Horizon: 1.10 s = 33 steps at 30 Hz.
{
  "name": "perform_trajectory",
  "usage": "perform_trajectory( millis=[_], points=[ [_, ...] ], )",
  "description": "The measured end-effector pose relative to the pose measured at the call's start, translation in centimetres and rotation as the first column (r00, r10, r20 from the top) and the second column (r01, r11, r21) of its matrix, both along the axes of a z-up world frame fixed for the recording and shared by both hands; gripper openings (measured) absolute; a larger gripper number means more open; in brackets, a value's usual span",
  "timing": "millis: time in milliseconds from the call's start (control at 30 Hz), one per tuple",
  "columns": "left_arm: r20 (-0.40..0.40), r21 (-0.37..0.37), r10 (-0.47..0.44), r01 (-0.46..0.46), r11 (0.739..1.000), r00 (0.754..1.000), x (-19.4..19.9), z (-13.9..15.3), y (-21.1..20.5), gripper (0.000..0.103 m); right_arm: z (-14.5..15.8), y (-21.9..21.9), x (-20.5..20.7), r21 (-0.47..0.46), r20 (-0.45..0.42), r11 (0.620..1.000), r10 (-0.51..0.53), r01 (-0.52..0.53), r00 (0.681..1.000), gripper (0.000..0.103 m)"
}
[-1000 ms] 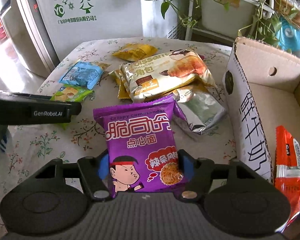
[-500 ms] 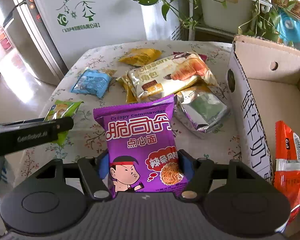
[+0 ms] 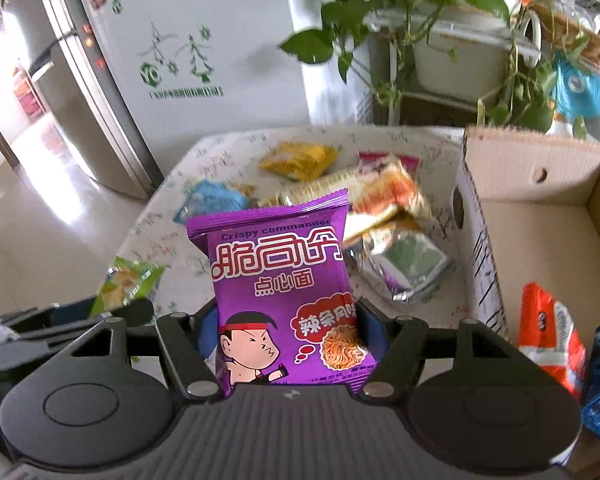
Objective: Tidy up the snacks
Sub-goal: 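Lift the purple packet into the box and open the right tool while the left tool holds the green packet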
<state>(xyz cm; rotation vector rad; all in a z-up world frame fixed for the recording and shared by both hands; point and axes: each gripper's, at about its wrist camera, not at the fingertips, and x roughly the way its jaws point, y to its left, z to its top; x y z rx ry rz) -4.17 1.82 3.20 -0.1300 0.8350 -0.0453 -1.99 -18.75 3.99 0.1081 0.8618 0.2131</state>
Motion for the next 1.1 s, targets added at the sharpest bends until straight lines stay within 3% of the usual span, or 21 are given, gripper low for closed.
perform_trajectory(
  millis=[267,567,1100],
  points=[
    [0.026,-0.023,-0.036,0.037,0.999,0.999,-0.8,1.8,-1.7,0.051,3.6,-2.3,-0.8,0.053,0.081,0.998,-0.039,0.034,0.996,0.075],
    [0.067,-0.054,-0.149,0.153,0.987,0.986,-1.1,4.3,-6.2,0.052,6.6,-6.4,-1.3,0.101,0.148,0.988,-0.129,0.114,0.981,0.075],
    [0.131,-0.107,-0.39,0.404,0.909,0.911,-2.1,7.4,-17.0,0.052,9.2,-14.4,-3.2,0.119,0.203,0.954,-0.296,0.277,0.933,0.075]
  ],
)
